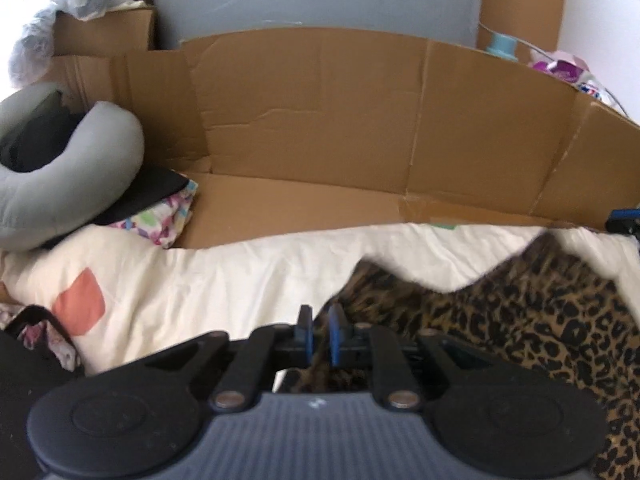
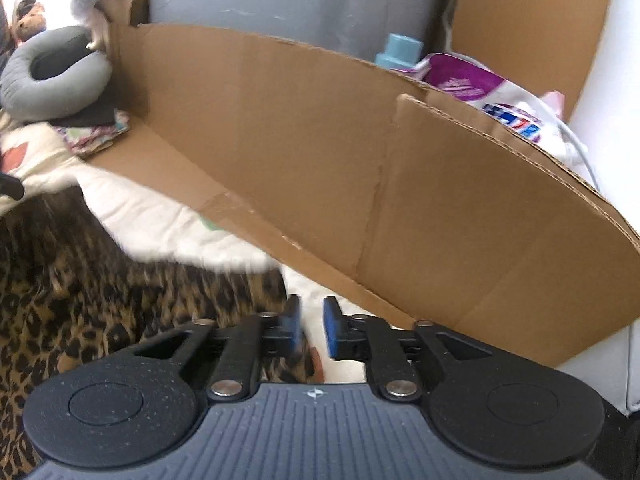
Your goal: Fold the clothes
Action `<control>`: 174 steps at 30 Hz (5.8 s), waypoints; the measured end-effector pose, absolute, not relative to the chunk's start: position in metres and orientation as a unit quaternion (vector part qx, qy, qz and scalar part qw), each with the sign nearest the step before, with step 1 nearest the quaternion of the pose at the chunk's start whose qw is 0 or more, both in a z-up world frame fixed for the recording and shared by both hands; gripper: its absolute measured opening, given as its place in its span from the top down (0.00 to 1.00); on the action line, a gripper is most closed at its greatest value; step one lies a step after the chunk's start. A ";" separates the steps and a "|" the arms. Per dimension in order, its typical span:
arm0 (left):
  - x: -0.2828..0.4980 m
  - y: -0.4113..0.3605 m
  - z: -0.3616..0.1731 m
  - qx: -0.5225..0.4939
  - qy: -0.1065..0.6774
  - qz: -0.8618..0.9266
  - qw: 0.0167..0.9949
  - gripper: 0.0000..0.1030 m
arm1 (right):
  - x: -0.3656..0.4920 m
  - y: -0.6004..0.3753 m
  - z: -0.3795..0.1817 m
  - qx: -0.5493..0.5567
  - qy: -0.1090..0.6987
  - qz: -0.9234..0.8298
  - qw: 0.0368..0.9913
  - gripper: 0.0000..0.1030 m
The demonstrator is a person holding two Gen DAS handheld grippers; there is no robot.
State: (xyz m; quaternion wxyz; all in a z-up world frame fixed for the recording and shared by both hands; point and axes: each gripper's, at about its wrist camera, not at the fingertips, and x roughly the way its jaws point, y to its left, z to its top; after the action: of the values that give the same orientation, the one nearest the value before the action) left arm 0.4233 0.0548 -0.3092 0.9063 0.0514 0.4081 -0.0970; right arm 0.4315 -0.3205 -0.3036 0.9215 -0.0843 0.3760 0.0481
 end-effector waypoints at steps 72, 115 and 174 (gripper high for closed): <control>0.190 -0.064 -0.319 -0.015 0.458 -0.242 0.855 0.66 | 0.202 -0.352 -0.333 0.145 0.513 0.112 0.839 1.00; 0.199 -0.038 -0.338 -0.013 0.498 -0.175 0.849 0.67 | 0.254 -0.268 -0.349 0.174 0.477 0.175 0.844 0.57; 0.160 -0.081 -0.328 0.006 0.517 -0.250 0.818 0.66 | 0.188 -0.384 -0.329 0.083 0.453 0.055 0.886 1.00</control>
State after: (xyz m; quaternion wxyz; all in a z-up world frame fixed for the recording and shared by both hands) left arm 0.1600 -0.0810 -0.3281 0.8184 0.0057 0.5175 -0.2497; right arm 0.1876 -0.3845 -0.3293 0.8858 0.0833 0.4532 0.0551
